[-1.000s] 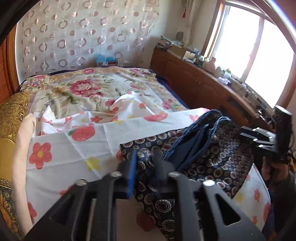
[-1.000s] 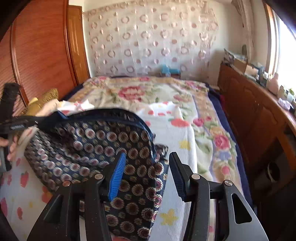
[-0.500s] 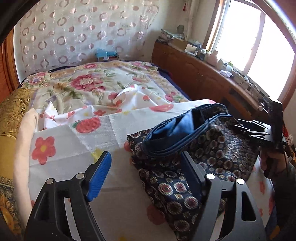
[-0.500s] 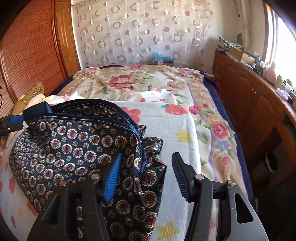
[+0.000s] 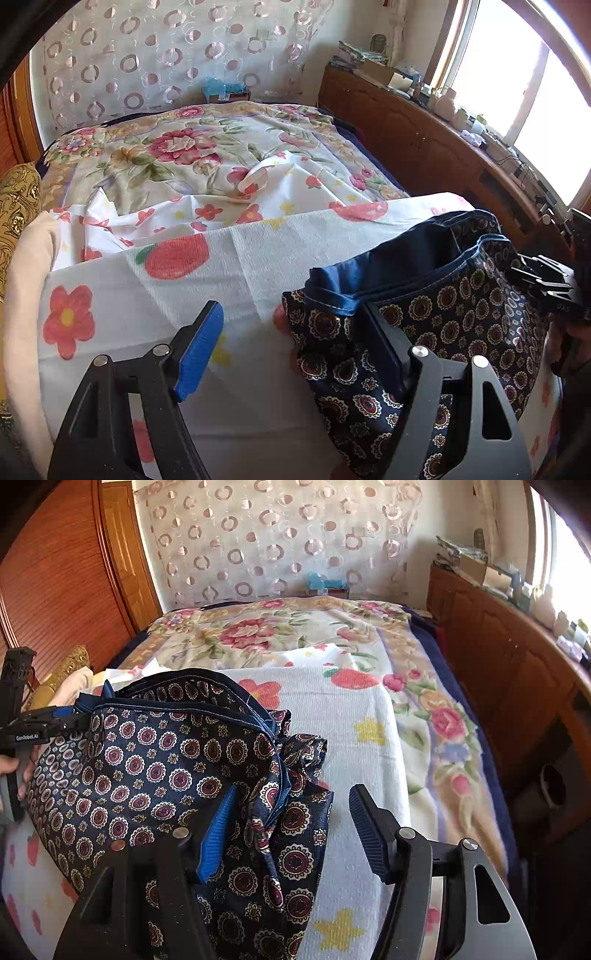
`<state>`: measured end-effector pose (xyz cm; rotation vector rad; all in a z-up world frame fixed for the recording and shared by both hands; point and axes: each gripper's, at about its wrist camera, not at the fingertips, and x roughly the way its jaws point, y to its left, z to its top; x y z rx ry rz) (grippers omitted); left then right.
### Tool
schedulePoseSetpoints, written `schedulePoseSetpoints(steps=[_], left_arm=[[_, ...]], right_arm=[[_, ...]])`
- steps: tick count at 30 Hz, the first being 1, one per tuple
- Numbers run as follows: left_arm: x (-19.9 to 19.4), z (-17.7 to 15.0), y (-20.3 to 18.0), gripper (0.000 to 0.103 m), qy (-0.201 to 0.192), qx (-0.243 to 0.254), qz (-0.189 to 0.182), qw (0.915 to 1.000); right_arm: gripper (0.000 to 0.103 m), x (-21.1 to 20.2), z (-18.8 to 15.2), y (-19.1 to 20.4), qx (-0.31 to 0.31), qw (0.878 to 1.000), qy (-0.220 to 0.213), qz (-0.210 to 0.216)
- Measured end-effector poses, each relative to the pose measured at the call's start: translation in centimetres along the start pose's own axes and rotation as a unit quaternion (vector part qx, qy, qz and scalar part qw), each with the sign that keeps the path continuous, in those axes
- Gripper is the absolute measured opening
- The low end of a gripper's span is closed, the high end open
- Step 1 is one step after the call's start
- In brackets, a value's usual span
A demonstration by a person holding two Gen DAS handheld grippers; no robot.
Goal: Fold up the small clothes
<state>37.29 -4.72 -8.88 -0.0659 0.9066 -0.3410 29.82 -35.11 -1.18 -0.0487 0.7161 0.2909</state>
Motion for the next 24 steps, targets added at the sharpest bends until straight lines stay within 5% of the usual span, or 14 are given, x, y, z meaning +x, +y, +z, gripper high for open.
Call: schedulePoseSetpoints(steps=[7, 9, 13, 24], left_arm=[[0.3, 0.3, -0.7, 0.039, 0.004, 0.013, -0.034, 0.9993], [0.4, 0.3, -0.8, 0.03, 0.007, 0.011, -0.044, 0.9989], [-0.7, 0.6, -1.2, 0.009, 0.0, 0.012, -0.049, 0.9987], [-12.4, -0.7, -2.3, 0.005, -0.13, 0.02, -0.049, 0.9901]], right_arm=[[0.064, 0.6, 0.7, -0.1, -0.009, 0.999, 0.007, 0.034], [0.054, 0.8, 0.9, -0.1, -0.015, 0.999, 0.008, 0.047], [0.014, 0.8, 1.0, 0.1, -0.023, 0.996, 0.008, 0.088], [0.009, -7.0, 1.5, 3.7, -0.058, 0.989, -0.111, 0.078]])
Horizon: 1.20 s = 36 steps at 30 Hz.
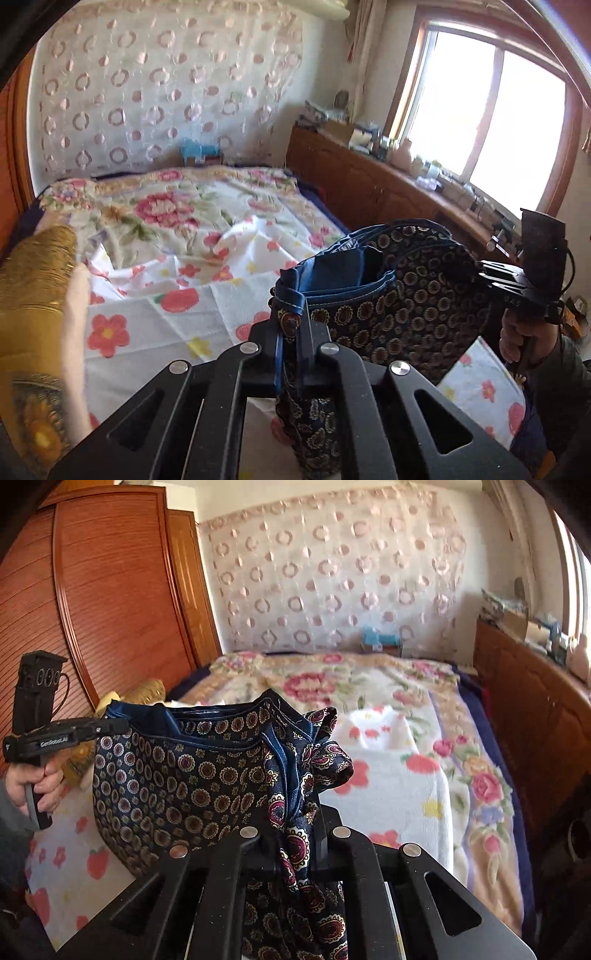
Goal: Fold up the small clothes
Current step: 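Lift the robe bundle with both grippers and carry it toward the yellow plush toy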
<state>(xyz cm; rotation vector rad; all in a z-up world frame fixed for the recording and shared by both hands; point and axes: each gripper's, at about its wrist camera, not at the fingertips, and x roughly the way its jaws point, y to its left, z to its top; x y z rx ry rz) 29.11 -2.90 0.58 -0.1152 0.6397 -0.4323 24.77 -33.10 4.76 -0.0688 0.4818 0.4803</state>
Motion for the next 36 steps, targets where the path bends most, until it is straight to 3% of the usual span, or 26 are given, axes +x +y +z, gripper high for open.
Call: schedulePoseSetpoints(steps=[4, 8, 15, 23, 27, 32, 36], left_arm=[[-4.7, 0.3, 1.3, 0.005, -0.045, -0.008, 0.021, 0.9987], [-9.0, 0.4, 3.4, 0.005, -0.081, -0.007, 0.067, 0.9944], [-14.7, -2.1, 10.0, 0.005, -0.123, -0.059, 0.154, 0.9787], [-15.5, -6.6, 15.9, 0.005, -0.139, -0.128, 0.215, 0.9582], [-14.6, -8.0, 18.5, 0.005, -0.126, -0.153, 0.221, 0.9547], [-13.7, -10.1, 20.2, 0.005, -0.111, -0.173, 0.23, 0.9512], [-13.1, -10.8, 21.1, 0.005, -0.101, -0.188, 0.23, 0.9496]], right_arm=[[0.009, -0.5, 1.4, 2.6, -0.021, 0.999, -0.026, 0.023], [0.009, -0.2, 3.8, 5.6, -0.053, 0.996, -0.049, 0.049], [0.009, 3.8, 9.9, 12.7, -0.144, 0.982, -0.063, 0.102], [0.009, 10.8, 16.4, 22.2, -0.279, 0.95, -0.048, 0.134], [0.009, 15.8, 18.9, 26.2, -0.32, 0.937, -0.028, 0.135], [0.009, 21.6, 19.8, 29.1, -0.347, 0.929, 0.002, 0.13], [0.012, 24.8, 20.7, 29.9, -0.334, 0.934, 0.02, 0.123]])
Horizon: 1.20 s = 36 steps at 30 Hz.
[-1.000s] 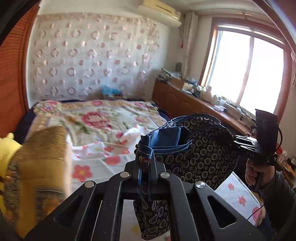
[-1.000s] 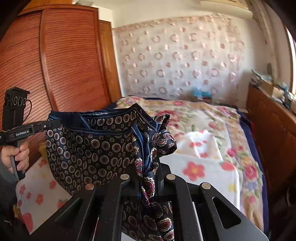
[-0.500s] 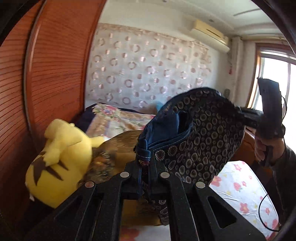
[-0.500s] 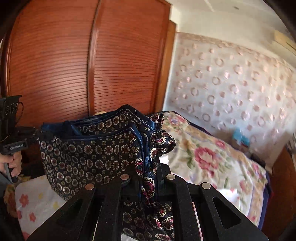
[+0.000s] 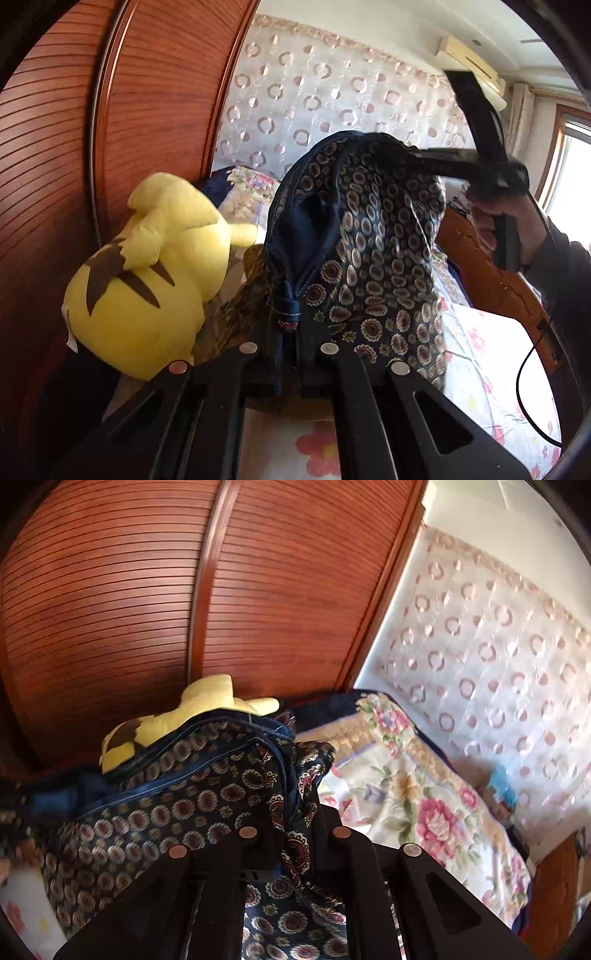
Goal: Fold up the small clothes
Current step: 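Lift the robe bundle with both grippers and carry it toward the yellow plush toy, then lower the robe bundle onto the gold cloth and open both grippers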
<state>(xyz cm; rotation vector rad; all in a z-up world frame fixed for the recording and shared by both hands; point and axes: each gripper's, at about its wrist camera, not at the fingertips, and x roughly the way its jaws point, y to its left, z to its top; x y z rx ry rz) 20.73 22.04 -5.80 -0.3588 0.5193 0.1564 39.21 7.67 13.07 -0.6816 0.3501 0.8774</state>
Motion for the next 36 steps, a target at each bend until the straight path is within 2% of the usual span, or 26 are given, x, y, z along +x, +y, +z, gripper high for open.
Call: schedulePoseSetpoints(steps=[3, 5, 7, 10, 11, 13, 15, 16, 21, 27, 32, 36], left_arm=[[0.1, -0.6, 0.2, 0.005, 0.01, 0.002, 0.008, 0.9999], [-0.1, -0.9, 0.2, 0.011, 0.016, 0.01, 0.011, 0.9998], [-0.9, -0.9, 0.0, 0.015, 0.014, 0.022, 0.018, 0.9995], [-1.9, -0.5, -0.3, 0.029, -0.002, 0.036, 0.016, 0.9992], [-2.2, -0.4, -0.2, 0.037, -0.007, 0.038, 0.016, 0.9991], [-2.9, 0.0, -0.5, 0.044, -0.014, 0.046, 0.013, 0.9988], [-3.5, 0.3, -1.0, 0.062, -0.015, 0.056, 0.011, 0.9982], [-3.8, 0.3, -1.3, 0.08, -0.017, 0.061, 0.008, 0.998], [-5.0, 0.4, -3.1, 0.083, -0.019, 0.088, 0.004, 0.9959], [-6.9, -0.4, -6.2, 0.083, -0.021, 0.115, -0.006, 0.9931], [-7.9, -1.6, -8.7, 0.083, -0.018, 0.127, -0.013, 0.9916], [-8.6, -3.1, -11.4, 0.083, -0.01, 0.144, -0.029, 0.9891]], right_arm=[[0.025, 0.5, 0.4, -1.2, 0.029, 1.0, 0.002, -0.006], [0.037, 0.0, 0.4, -1.8, 0.041, 0.999, -0.007, -0.033], [0.038, -0.8, 0.7, -0.7, 0.05, 0.998, -0.01, -0.048], [0.039, -1.9, -0.3, -0.6, 0.067, 0.997, -0.009, -0.033], [0.039, -1.7, -0.5, -0.3, 0.07, 0.997, -0.008, -0.029], [0.039, -1.8, -1.2, 1.2, 0.076, 0.997, -0.008, -0.017], [0.039, -2.6, -2.5, 2.0, 0.085, 0.996, -0.004, -0.004], [0.039, -2.9, -2.7, 2.2, 0.091, 0.996, -0.004, 0.002], [0.039, -5.2, -6.0, 1.9, 0.138, 0.99, -0.009, 0.012], [0.039, -11.2, -10.0, 3.2, 0.179, 0.984, -0.028, 0.0], [0.039, -16.5, -12.9, 4.7, 0.2, 0.978, -0.043, -0.036], [0.046, -20.8, -15.8, 6.3, 0.216, 0.973, -0.049, -0.071]])
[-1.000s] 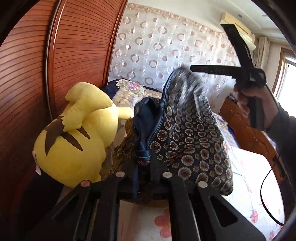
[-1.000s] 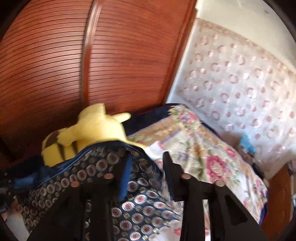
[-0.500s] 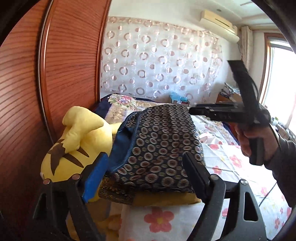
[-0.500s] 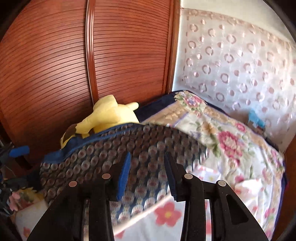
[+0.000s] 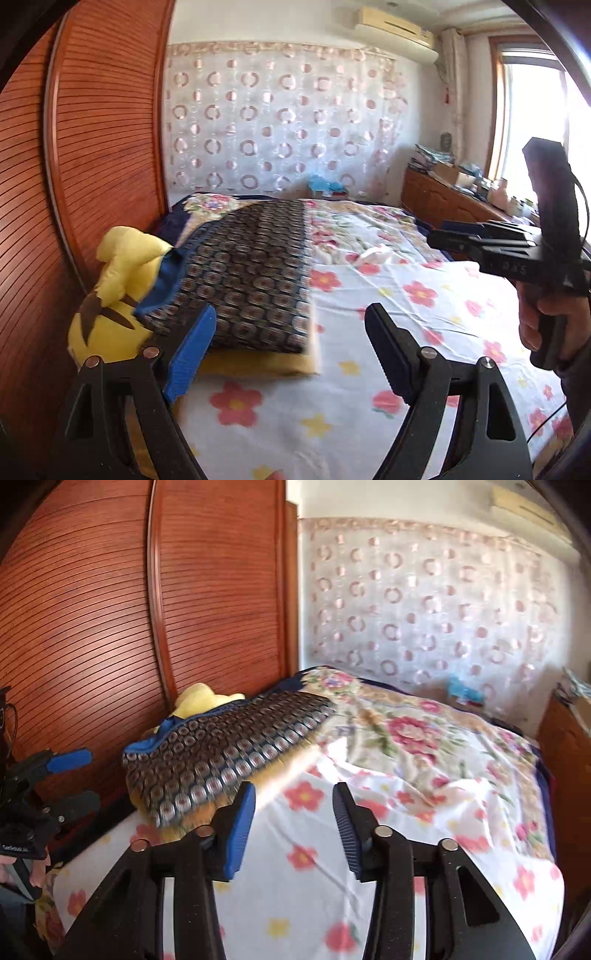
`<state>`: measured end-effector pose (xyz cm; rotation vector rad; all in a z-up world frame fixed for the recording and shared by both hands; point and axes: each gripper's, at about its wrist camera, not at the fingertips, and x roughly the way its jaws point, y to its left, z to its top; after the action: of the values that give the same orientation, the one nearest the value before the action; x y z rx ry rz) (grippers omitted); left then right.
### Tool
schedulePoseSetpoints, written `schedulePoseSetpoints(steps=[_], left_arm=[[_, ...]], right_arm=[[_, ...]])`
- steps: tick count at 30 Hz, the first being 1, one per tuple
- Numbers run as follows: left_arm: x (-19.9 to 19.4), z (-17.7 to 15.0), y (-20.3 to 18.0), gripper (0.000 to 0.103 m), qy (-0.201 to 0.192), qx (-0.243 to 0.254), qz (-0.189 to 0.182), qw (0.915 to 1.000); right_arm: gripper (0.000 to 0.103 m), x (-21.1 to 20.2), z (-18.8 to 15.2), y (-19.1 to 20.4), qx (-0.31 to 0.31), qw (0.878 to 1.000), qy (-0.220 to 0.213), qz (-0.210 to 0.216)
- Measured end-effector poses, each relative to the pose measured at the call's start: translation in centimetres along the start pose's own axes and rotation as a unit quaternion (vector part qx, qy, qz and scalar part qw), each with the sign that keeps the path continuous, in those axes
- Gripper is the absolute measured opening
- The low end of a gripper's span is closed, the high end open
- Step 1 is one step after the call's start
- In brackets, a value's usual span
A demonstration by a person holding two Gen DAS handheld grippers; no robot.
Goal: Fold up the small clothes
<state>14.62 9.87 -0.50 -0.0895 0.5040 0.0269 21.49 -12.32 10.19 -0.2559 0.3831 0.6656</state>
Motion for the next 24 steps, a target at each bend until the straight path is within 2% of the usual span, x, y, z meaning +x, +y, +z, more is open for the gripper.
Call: schedulePoseSetpoints(steps=[6, 9, 12, 14, 16, 24], left_arm=[[-1.1, -1.1, -4.6, 0.083, 0.004, 0.024, -0.03, 0.9992], [-1.9, -1.1, -6.4, 0.083, 0.001, 0.029, -0.047, 0.9985], [-3.0, -0.9, -8.0, 0.083, -0.007, 0.038, -0.054, 0.9978], [-3.6, -0.7, -8.9, 0.083, -0.012, 0.039, -0.061, 0.9973], [-4.1, -0.6, -9.8, 0.083, -0.014, 0.042, -0.064, 0.9969], [-5.8, 0.7, -11.7, 0.083, -0.032, 0.041, -0.061, 0.9968]], right_arm=[[0.052, -6.7, -4.8, 0.8, 0.029, 0.998, -0.007, -0.047], [0.061, -9.9, -6.4, 1.2, 0.047, 0.997, -0.017, -0.064], [0.065, -12.8, -7.4, 2.0, 0.059, 0.995, -0.03, -0.08], [0.075, -14.4, -8.0, 2.9, 0.066, 0.993, -0.037, -0.091], [0.078, -15.9, -8.3, 3.7, 0.075, 0.991, -0.044, -0.098], [0.085, -19.6, -9.9, 6.4, 0.099, 0.984, -0.081, -0.126]])
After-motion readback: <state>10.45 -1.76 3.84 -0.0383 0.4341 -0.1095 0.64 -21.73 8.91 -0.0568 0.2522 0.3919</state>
